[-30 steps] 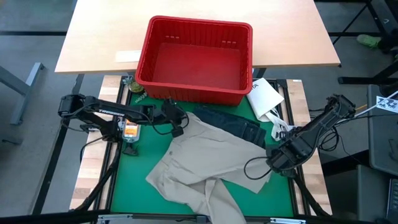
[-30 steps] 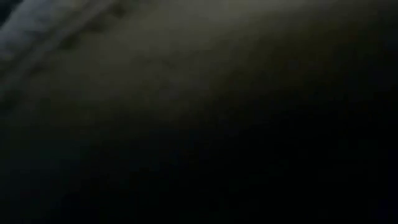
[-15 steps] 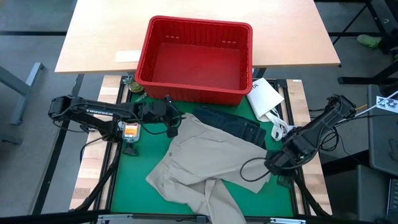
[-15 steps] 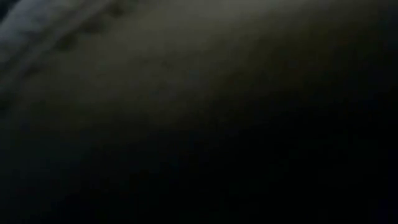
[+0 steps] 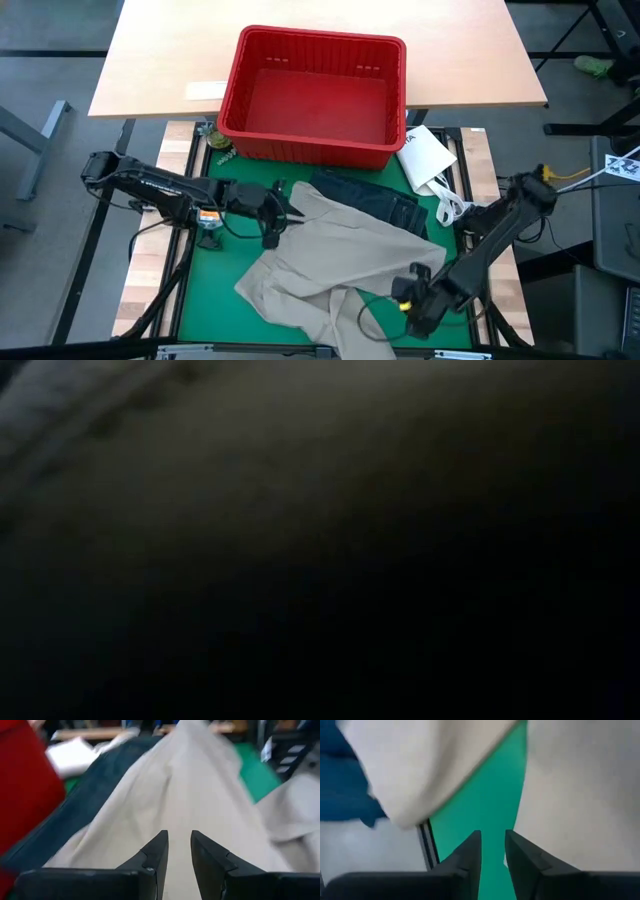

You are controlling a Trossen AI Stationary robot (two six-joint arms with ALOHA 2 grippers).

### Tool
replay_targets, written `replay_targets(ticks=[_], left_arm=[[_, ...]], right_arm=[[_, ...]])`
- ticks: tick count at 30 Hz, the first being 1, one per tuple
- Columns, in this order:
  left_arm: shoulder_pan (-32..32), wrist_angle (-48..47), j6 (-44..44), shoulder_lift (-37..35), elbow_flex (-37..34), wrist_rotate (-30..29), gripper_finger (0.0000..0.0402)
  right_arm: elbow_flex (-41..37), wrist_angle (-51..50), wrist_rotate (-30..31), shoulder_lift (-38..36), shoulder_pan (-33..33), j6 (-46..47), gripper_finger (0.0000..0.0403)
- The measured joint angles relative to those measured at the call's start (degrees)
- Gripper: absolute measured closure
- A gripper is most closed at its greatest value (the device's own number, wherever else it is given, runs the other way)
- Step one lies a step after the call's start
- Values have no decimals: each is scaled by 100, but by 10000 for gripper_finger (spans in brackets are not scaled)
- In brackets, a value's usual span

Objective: Fold Laundry from Bin
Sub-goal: Fold the gray shorts

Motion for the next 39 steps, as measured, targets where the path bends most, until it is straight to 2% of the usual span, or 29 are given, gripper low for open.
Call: replay_targets(ticks=[3, 6, 14, 20, 25, 28, 32, 39], left_arm=[[-186, 461, 2, 264, 2, -24, 321], [-223, 705, 5, 612, 2, -119, 321], [213, 745, 484, 1507, 2, -1227, 321], [716, 749, 503, 1805, 2, -1262, 321], [995, 751, 506, 1785, 4, -1156, 322], [1060, 764, 512, 1771, 4, -1050, 322], [1053, 760, 518, 1771, 4, -973, 322], [1040, 717, 658, 1490, 4, -983, 322]], right_arm=[[0, 32, -365, 517, 22, 3, 321], [0, 54, -385, 976, 18, -11, 324], [12, 41, -540, 1728, 13, 21, 324], [22, 352, -1697, 1850, 8, 2, 324], [16, 499, -2260, 1848, 11, -2, 324], [98, 440, -2265, 1853, 13, 0, 324], [276, 306, -1927, 1856, 13, 1, 324], [955, -917, -1363, 1856, 17, 19, 324]])
